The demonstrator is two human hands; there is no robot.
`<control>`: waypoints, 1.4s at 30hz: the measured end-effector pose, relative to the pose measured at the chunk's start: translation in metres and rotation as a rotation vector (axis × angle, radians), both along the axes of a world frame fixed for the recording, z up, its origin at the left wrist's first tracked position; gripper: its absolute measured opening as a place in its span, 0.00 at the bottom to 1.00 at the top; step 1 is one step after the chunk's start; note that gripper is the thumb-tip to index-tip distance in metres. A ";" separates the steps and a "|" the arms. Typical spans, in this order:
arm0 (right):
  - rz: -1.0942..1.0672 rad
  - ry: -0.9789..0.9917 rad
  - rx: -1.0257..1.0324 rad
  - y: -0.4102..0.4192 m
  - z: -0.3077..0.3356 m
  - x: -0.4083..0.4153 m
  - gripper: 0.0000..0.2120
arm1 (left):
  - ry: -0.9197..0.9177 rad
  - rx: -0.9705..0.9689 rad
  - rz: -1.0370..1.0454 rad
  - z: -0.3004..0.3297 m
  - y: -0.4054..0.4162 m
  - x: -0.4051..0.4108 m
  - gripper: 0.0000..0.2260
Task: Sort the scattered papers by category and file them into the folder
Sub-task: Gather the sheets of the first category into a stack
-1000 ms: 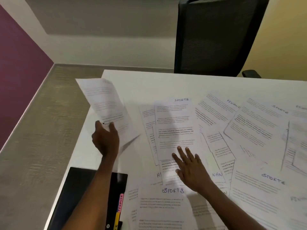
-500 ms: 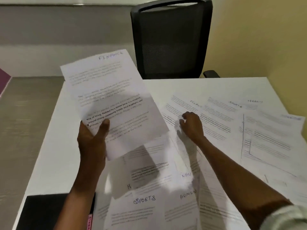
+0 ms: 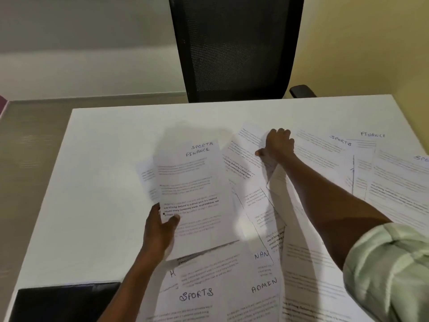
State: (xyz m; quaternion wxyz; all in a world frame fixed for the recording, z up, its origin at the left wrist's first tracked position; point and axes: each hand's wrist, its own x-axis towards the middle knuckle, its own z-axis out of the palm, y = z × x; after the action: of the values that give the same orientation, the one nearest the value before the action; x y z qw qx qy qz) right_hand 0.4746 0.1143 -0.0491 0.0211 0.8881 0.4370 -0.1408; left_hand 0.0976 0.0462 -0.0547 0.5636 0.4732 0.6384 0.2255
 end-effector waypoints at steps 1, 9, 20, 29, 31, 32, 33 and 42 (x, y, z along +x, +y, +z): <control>0.005 -0.025 -0.003 0.002 -0.002 0.000 0.38 | 0.042 0.001 -0.024 -0.004 -0.001 -0.001 0.18; -0.024 0.005 -0.105 0.020 -0.003 0.003 0.41 | 0.163 0.015 -0.099 -0.010 -0.003 -0.004 0.20; 0.077 0.135 -0.074 0.024 0.008 0.000 0.28 | 0.140 0.005 -0.124 -0.017 -0.003 -0.009 0.20; 0.103 0.236 0.338 0.011 0.087 -0.018 0.14 | 0.110 0.040 -0.116 0.001 -0.003 -0.017 0.18; 0.166 0.219 0.348 0.003 0.116 -0.022 0.14 | 0.078 0.063 -0.086 0.011 -0.006 -0.023 0.18; 0.197 0.209 0.342 -0.003 0.130 -0.026 0.14 | 0.066 0.079 -0.077 0.018 -0.008 -0.026 0.17; 0.227 0.196 0.328 -0.009 0.143 -0.029 0.15 | 0.057 0.095 -0.076 0.024 -0.011 -0.030 0.17; 0.441 -0.131 0.328 -0.077 0.278 -0.074 0.14 | 0.041 0.257 -0.042 0.083 -0.029 -0.049 0.16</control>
State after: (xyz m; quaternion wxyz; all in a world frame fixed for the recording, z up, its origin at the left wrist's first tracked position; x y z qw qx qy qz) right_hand 0.4004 0.0372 0.2287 -0.0645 0.7704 0.6343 -0.0026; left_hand 0.0487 0.0177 0.0284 0.4899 0.5594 0.6055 0.2838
